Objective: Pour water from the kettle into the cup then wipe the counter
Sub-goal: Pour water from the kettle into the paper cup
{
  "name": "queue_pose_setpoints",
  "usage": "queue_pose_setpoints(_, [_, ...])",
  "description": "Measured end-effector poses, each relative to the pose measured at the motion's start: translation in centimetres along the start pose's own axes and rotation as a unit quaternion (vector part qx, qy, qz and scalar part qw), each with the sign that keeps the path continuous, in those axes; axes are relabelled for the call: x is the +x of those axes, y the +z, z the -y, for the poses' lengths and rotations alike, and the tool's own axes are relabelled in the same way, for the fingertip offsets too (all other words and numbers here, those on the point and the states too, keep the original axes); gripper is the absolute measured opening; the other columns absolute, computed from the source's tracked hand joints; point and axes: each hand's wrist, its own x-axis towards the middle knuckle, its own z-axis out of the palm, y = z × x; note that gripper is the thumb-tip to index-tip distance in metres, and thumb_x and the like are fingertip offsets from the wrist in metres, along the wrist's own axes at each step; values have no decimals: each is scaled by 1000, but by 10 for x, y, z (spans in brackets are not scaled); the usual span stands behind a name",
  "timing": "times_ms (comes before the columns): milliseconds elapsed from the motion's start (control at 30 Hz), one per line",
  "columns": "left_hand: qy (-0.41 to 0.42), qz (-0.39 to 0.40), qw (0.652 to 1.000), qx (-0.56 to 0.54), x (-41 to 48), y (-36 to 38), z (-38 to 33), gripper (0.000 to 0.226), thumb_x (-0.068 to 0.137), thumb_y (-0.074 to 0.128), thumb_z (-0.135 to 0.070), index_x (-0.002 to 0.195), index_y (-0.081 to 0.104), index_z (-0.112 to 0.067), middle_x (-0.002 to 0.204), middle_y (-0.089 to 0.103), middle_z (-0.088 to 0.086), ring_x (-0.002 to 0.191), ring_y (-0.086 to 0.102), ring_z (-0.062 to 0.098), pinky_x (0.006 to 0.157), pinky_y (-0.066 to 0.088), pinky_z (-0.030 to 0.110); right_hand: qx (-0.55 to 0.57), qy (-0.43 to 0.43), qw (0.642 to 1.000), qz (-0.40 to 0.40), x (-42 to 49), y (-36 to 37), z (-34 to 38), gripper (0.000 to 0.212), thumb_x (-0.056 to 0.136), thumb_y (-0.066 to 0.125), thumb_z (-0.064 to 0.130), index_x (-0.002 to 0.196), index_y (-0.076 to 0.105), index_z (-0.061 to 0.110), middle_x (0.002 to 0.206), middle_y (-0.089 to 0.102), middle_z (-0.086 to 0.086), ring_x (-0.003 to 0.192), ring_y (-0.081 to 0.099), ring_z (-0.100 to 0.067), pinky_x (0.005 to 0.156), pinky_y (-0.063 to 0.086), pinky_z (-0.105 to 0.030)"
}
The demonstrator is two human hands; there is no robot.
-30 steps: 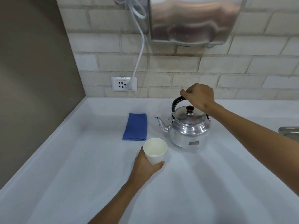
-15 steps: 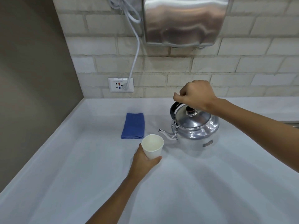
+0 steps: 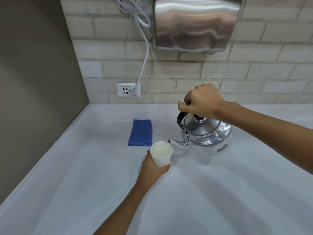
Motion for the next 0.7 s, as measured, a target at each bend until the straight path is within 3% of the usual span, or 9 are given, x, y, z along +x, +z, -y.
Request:
queue_pose_setpoints(167, [-3, -6, 1000, 2, 0, 0, 1, 79, 58, 84, -27, 123, 40, -21, 108, 51, -10, 96, 50, 8, 68, 36, 7, -9, -14, 1000, 1, 1, -4, 3, 53, 83, 48, 35, 41, 25, 12, 36, 24, -1, 39, 17, -17, 45, 14, -24])
queue_pose_setpoints(367, [-2, -7, 1000, 9, 1, 1, 2, 80, 58, 84, -28, 124, 40, -20, 115, 53, -5, 98, 48, 9, 78, 40, 21, -25, -27, 999, 1, 2, -6, 4, 50, 84, 48, 33, 42, 31, 12, 36, 23, -2, 40, 19, -20, 45, 13, -23])
queue_pose_setpoints(700, [-1, -8, 1000, 12, 2, 2, 5, 80, 58, 84, -29, 123, 39, -20, 109, 49, -10, 97, 47, 8, 75, 38, 18, -40, -36, 999, 7, 1, -10, 3, 53, 85, 47, 33, 41, 24, 13, 37, 23, -2, 45, 26, -25, 46, 15, -25])
